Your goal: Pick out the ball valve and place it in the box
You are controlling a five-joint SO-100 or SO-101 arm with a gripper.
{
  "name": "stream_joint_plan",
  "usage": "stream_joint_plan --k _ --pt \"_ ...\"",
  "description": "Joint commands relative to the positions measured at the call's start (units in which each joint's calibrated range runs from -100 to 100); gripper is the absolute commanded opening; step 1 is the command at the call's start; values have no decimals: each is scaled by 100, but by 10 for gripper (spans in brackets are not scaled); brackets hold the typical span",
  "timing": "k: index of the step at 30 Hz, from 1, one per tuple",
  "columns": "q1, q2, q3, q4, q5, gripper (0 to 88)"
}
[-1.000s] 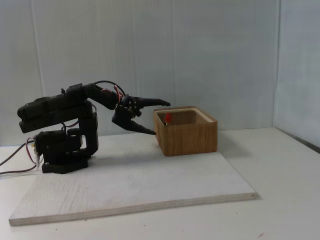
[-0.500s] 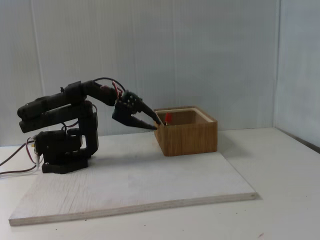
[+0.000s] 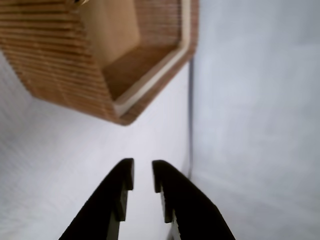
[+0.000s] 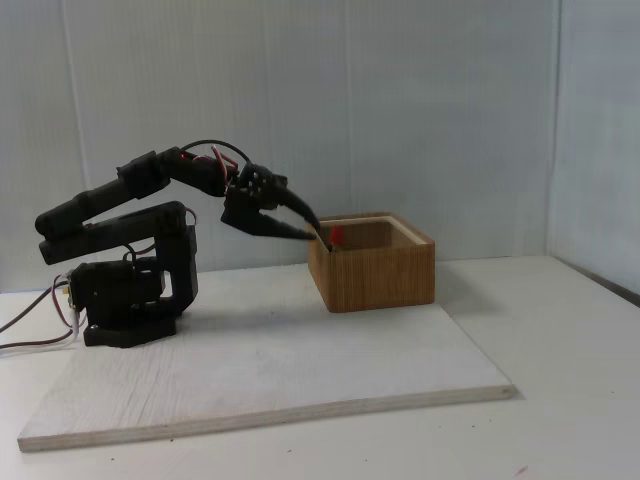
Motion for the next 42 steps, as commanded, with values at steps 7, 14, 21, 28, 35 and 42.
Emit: stream_joint_plan --k 7,14,21,28,35,42 --pt "978 -42 -228 1001 8 6" --pt "978 -42 241 1328 8 7" --pt "-115 -34 1026 1362 -34 7" --pt "-779 -34 1026 1397 -34 7" --pt "-749 17 1026 1517 -29 8" --pt "-749 26 1026 1638 -39 9"
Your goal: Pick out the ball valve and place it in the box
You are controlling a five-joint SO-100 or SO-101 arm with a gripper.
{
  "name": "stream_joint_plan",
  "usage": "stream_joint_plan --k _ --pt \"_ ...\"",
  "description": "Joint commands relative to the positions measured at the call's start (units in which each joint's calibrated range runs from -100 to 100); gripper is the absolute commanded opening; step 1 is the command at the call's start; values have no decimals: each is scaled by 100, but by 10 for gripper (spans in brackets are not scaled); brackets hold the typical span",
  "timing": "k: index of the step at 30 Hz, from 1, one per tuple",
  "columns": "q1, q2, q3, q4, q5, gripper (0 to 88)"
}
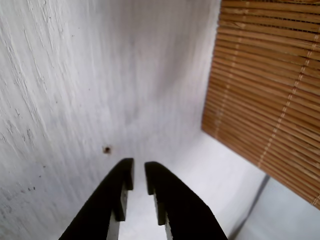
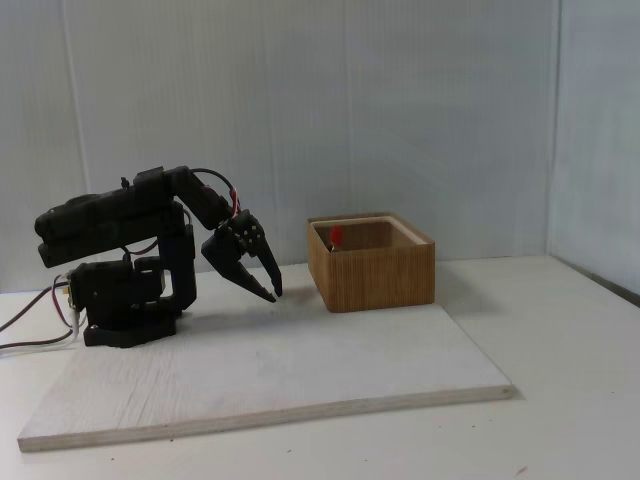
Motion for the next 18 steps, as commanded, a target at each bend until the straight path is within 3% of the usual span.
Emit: stream_joint_plan --k 1,18 --pt "-1 26 55 30 -34 9" --pt "51 26 55 30 8 8"
